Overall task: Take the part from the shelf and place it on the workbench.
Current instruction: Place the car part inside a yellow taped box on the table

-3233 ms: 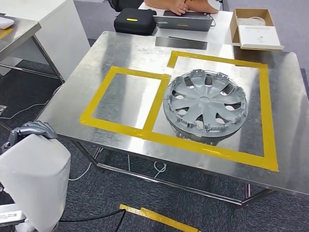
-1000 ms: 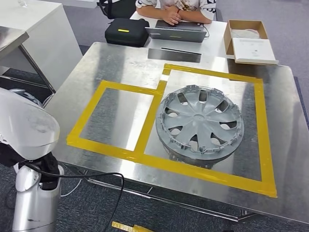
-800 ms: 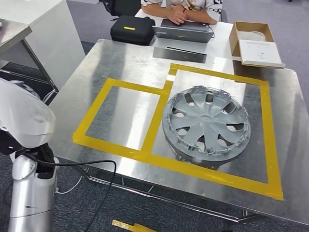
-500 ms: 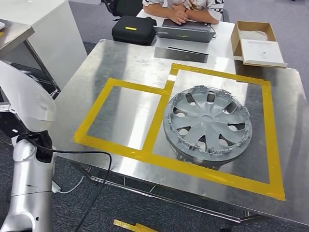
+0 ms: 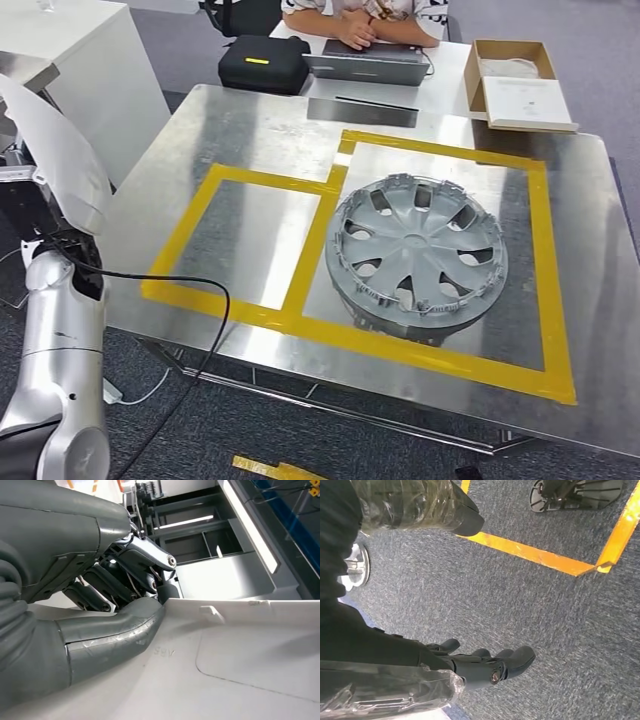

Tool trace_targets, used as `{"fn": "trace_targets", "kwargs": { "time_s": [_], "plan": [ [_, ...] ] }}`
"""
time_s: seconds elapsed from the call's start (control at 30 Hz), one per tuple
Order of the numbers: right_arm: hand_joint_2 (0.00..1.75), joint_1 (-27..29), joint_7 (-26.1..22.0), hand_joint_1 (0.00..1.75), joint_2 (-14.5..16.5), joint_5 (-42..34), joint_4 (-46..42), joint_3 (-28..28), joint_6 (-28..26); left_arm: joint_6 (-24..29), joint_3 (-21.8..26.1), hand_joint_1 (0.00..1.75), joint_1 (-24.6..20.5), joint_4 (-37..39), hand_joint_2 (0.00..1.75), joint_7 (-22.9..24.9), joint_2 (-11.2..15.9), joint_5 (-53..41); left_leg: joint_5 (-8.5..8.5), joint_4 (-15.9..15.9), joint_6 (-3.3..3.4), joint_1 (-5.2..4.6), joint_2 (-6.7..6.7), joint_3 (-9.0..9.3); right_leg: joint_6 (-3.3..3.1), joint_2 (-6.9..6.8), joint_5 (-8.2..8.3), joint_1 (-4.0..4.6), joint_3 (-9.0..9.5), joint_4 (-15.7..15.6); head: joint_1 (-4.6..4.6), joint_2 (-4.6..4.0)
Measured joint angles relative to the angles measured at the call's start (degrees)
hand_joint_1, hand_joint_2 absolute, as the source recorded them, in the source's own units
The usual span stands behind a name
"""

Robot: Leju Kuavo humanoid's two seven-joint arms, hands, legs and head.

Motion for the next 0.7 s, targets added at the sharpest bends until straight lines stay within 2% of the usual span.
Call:
{"fn": "trace_targets", "kwargs": {
  "time_s": [0.03,0.1,0.17,0.2,0.27,0.3,0.33,0.37,0.4,0.47,0.5,0.53,0.63,0.7],
  "plan": [
    [1.75,0.01,0.0,0.0,-0.01,0.01,0.0,0.02,0.01,0.0,0.04,1.75,-0.27,0.44,1.75,-0.03,0.04,-0.08,0.03,-1.38,0.26,-0.13,-0.01,0.55,0.3,0.02,-0.01,0.06,-0.17,0.05,0.03,0.0],
    [1.75,0.03,0.01,0.0,-0.02,0.04,0.0,0.03,0.02,0.16,0.14,1.75,-0.53,1.04,1.75,-0.13,0.04,-0.5,-0.13,-1.84,0.97,-0.26,0.0,0.52,0.92,0.0,0.04,0.02,-0.42,-0.01,0.04,0.0],
    [1.75,0.02,0.01,0.0,-0.13,0.08,0.0,0.06,0.02,0.61,0.24,1.75,-1.11,1.55,1.75,-0.31,-0.04,-1.49,0.07,-2.14,1.71,-0.13,0.02,0.62,1.47,-0.05,-0.98,-0.07,-1.16,1.17,0.16,-0.01],
    [1.75,-0.01,0.02,0.0,-0.2,0.1,0.0,0.11,0.02,0.93,0.26,1.75,-1.61,1.96,1.75,-0.39,-0.15,-2.17,0.16,-2.29,2.08,-0.04,0.04,0.68,1.7,-0.07,-2.37,-0.09,-2.32,3.53,0.27,-0.01],
    [1.75,-0.01,0.04,0.0,-0.31,0.12,0.0,0.33,0.08,1.46,0.25,1.75,-2.53,3.08,1.75,-0.48,-0.45,-3.24,0.12,-2.29,2.52,-0.15,0.04,0.67,1.93,-0.1,-5.92,-0.12,-6.16,11.39,0.45,-0.01],
    [1.75,0.01,0.06,0.0,-0.33,0.12,0.0,0.43,0.13,1.67,0.25,1.75,-2.84,3.72,1.75,-0.48,-0.63,-3.62,0.1,-2.28,2.62,-0.25,0.04,0.67,1.98,-0.1,-7.06,-0.12,-8.01,15.03,0.43,-0.01],
    [1.75,0.04,0.06,0.0,-0.36,0.12,0.0,0.51,0.18,1.78,0.24,1.75,-3.07,4.3,1.75,-0.48,-0.84,-3.83,0.08,-2.27,2.67,-0.37,0.02,0.7,1.98,-0.1,-7.14,-0.11,-9.07,16.84,0.44,-0.01],
    [1.75,0.05,0.07,0.0,-0.39,0.1,0.0,0.56,0.22,1.79,0.24,1.75,-3.27,4.82,1.75,-0.48,-1.07,-3.96,0.06,-2.26,2.69,-0.47,-0.01,0.76,1.87,-0.1,-6.11,-0.09,-9.03,16.36,0.45,0.0],
    [1.75,0.03,0.07,0.0,-0.46,0.09,0.0,0.61,0.21,1.68,0.22,1.75,-3.52,5.27,1.75,-0.48,-1.35,-3.99,0.03,-2.25,2.7,-0.56,-0.05,0.85,1.65,-0.1,-4.2,-0.06,-7.86,13.61,0.45,0.0],
    [1.75,-0.08,0.03,0.0,-0.7,0.05,0.0,0.78,0.2,1.3,0.21,1.75,-4.29,6.13,1.75,-0.5,-1.91,-3.98,-0.09,-2.17,2.57,-0.81,-0.12,0.96,0.91,-0.15,-0.39,0.14,-3.96,5.6,0.45,0.0],
    [1.75,-0.16,0.01,0.0,-0.82,0.01,0.0,0.85,0.17,1.14,0.22,1.75,-4.78,6.62,1.75,-0.51,-2.12,-3.97,-0.12,-2.1,2.39,-0.94,-0.12,0.89,0.62,-0.21,0.56,0.25,-2.42,2.57,0.41,-0.01],
    [1.75,-0.2,-0.02,0.0,-0.9,-0.04,0.0,0.9,0.14,1.08,0.23,1.75,-5.25,7.15,1.75,-0.54,-2.25,-3.96,-0.1,-2.03,2.17,-1.0,-0.1,0.76,0.42,-0.23,0.82,0.36,-1.58,0.94,0.37,-0.01],
    [1.75,-0.13,-0.1,0.0,-0.98,-0.17,-0.01,0.93,0.04,1.31,0.23,1.75,-6.32,8.69,1.75,-0.62,-2.47,-4.17,-0.13,-1.95,1.38,-0.98,-0.03,0.57,-0.02,-0.17,0.88,0.29,-1.28,0.07,0.36,0.0],
    [1.75,-0.17,-0.26,0.0,-1.07,-0.24,-0.02,0.93,-0.05,1.49,0.24,1.75,-7.06,9.54,1.75,-0.62,-2.57,-4.35,-2.03,0.69,0.71,-0.86,-0.02,-0.56,-0.53,-0.2,1.21,-0.05,-1.05,-0.38,0.07,-0.01]
  ]
}}
